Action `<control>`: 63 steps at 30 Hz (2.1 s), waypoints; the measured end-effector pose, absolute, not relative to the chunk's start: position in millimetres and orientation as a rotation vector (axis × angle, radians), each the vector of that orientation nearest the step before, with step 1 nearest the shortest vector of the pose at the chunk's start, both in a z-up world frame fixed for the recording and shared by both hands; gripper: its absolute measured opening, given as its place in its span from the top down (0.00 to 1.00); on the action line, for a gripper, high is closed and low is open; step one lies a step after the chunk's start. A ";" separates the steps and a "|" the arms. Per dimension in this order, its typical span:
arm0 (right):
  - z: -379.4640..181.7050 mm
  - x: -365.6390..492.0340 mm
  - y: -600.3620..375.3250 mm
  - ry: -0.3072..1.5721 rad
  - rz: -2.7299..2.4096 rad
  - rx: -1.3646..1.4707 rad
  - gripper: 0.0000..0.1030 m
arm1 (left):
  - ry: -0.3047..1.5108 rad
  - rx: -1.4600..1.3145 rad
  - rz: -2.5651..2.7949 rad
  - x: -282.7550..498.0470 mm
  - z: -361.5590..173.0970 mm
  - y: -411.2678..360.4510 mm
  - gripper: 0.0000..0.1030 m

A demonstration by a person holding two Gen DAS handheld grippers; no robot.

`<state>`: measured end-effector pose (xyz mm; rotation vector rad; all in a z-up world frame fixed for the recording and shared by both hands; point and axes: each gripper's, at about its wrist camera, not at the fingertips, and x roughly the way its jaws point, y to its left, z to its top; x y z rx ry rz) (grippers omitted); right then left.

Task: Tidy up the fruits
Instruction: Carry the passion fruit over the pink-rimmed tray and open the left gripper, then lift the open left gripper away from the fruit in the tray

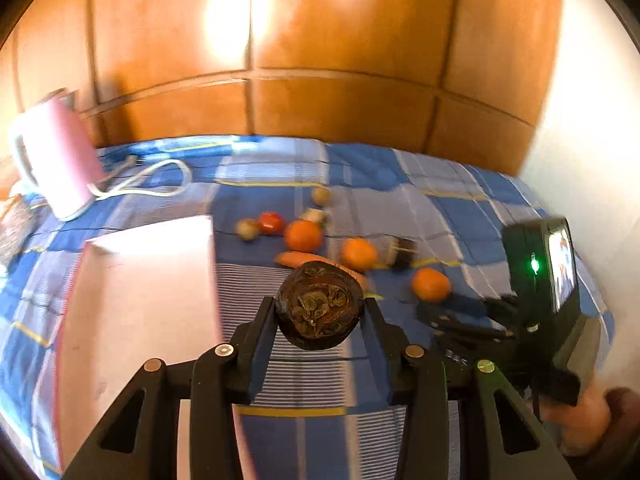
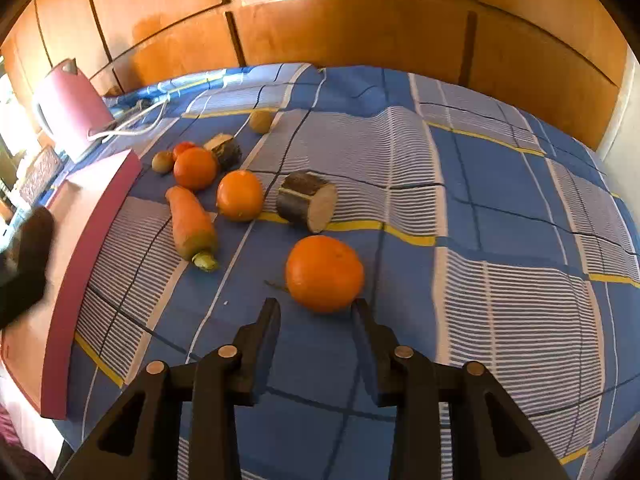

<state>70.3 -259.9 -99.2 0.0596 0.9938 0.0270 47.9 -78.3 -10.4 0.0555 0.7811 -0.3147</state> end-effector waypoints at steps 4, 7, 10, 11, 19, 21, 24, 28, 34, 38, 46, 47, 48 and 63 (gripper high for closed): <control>-101.0 70.3 -254.8 0.983 0.010 0.033 0.75 | 0.778 0.024 -0.230 49.6 -9.1 -47.5 0.59; -100.9 71.0 -252.5 0.979 -0.001 0.020 0.76 | 0.784 0.014 -0.169 50.2 -13.5 -25.8 0.59; -101.5 71.2 -253.5 0.984 -0.004 0.041 0.76 | 0.798 0.004 -0.119 49.7 -20.1 -8.2 0.59; -101.6 71.2 -254.8 0.985 -0.004 0.055 0.76 | 0.801 0.000 -0.101 49.0 -22.0 -2.2 0.59; -102.4 68.6 -255.3 0.979 -0.024 0.087 0.76 | 0.827 -0.028 -0.013 48.6 -35.9 31.8 0.59; -102.5 68.7 -255.0 0.981 -0.025 0.092 0.76 | 0.836 -0.036 -0.002 50.6 -39.2 37.0 0.59; -102.4 69.0 -253.5 0.981 -0.030 0.083 0.76 | 0.846 -0.044 0.010 51.1 -44.0 42.5 0.59; -102.5 68.3 -251.7 0.975 -0.033 0.065 0.76 | 0.859 -0.055 0.016 53.6 -48.0 45.4 0.58; -101.8 68.2 -248.1 0.971 -0.040 0.034 0.76 | 0.865 -0.064 0.034 53.6 -49.1 47.6 0.58; -101.4 68.4 -249.6 0.969 -0.036 0.035 0.76 | 0.842 -0.061 0.037 50.4 -43.2 47.3 0.53; -101.4 66.7 -249.6 0.961 -0.036 0.036 0.76 | 0.779 -0.039 0.012 36.6 -23.1 41.7 0.49; -101.3 66.4 -249.3 0.960 -0.036 0.034 0.78 | 0.768 -0.033 0.007 34.3 -19.6 40.3 0.48; -101.2 65.9 -249.2 0.960 -0.036 0.033 0.78 | 0.757 -0.027 0.004 32.1 -16.6 39.0 0.48; -99.5 51.9 -247.1 0.952 -0.015 0.044 0.91 | 0.697 0.022 -0.052 6.7 2.1 19.0 0.46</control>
